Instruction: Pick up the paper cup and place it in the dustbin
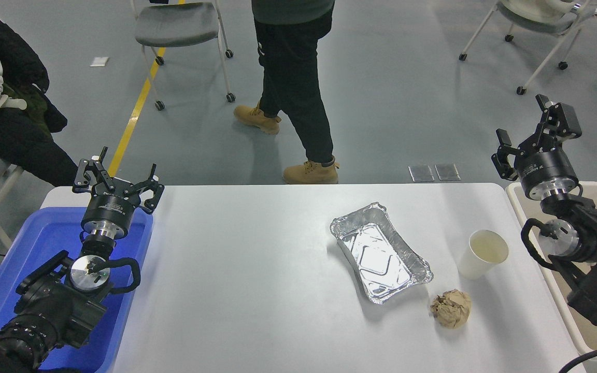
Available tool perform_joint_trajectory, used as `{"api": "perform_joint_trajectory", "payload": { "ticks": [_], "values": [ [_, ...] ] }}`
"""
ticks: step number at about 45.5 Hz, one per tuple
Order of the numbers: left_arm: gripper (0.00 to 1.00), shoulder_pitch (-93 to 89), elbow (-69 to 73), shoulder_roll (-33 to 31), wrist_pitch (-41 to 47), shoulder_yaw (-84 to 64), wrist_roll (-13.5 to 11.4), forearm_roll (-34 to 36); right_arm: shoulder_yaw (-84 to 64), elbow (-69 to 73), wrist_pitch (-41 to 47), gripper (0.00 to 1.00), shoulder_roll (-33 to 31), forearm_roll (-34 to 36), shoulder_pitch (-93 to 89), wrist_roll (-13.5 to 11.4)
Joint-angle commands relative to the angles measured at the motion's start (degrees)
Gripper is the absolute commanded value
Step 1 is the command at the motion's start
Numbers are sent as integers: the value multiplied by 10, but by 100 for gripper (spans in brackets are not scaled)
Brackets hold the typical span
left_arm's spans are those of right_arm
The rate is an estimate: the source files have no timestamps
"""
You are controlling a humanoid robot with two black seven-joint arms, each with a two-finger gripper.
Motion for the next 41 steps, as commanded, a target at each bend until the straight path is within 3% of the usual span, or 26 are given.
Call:
{"api": "perform_joint_trajectory", "payload": {
  "ticks": [1, 41],
  "values": [
    [99, 0, 0, 0, 0, -1, 0, -1, -1, 0, 0, 100, 0, 0, -2, 0],
    [99, 0, 0, 0, 0, -1, 0, 0, -1, 1, 0, 100, -10, 0, -5, 0]
  ]
}}
